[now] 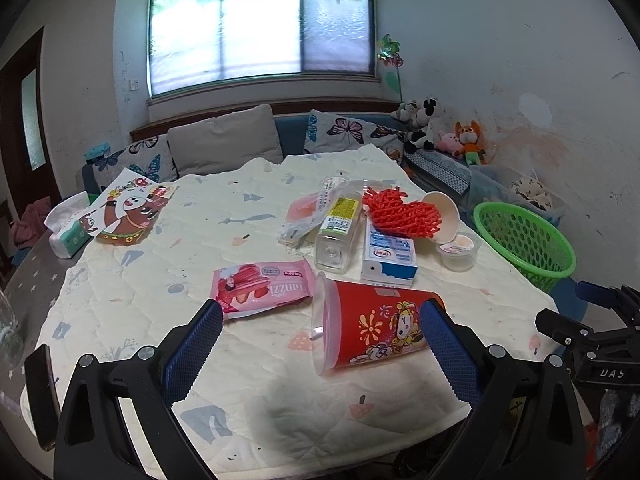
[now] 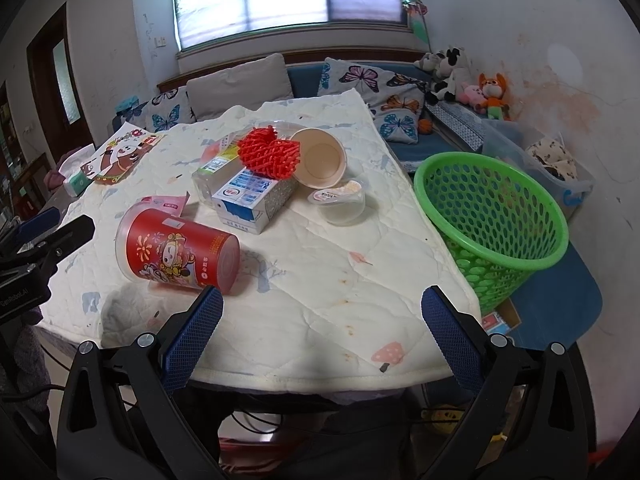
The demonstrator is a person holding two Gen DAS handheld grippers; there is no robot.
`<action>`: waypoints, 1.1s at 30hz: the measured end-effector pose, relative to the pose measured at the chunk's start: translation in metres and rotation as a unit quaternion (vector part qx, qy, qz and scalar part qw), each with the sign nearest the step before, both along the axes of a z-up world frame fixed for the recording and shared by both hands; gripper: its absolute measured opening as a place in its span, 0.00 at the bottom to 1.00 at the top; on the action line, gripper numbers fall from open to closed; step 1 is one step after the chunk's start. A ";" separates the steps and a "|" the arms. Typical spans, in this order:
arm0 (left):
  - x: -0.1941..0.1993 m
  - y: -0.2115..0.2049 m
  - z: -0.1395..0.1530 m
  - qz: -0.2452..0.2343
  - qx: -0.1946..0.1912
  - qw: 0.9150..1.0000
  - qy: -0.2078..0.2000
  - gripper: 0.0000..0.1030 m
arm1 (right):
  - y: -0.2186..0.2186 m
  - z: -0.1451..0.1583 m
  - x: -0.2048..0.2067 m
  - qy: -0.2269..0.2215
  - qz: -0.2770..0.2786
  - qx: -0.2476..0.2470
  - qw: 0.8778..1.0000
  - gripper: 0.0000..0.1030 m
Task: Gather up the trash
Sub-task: 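Grasp the red printed paper cup with the left gripper and lift it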
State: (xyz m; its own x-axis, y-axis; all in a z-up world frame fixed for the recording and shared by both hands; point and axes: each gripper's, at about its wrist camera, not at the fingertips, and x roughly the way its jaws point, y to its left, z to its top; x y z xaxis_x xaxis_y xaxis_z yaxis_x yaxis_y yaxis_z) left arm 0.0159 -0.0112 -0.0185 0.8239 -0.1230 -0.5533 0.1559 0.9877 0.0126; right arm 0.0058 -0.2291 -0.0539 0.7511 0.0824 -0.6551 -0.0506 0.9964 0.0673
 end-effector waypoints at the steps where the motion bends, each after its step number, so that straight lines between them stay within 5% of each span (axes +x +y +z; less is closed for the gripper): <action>1: 0.002 0.000 -0.001 -0.005 -0.003 1.000 0.004 0.92 | 0.000 0.000 0.000 0.000 0.000 0.000 1.000 0.96; 8: 0.023 0.005 -0.017 -0.036 -0.023 0.998 0.049 0.73 | -0.006 -0.002 -0.001 0.002 -0.002 0.004 1.000 0.96; 28: 0.071 0.005 -0.062 -0.152 -0.095 0.972 0.149 0.60 | -0.007 -0.008 0.005 0.020 -0.008 0.002 1.000 0.96; 33: 0.071 -0.001 -0.064 -0.178 -0.098 0.967 0.155 0.43 | -0.004 -0.011 0.005 0.024 -0.006 0.001 1.000 0.96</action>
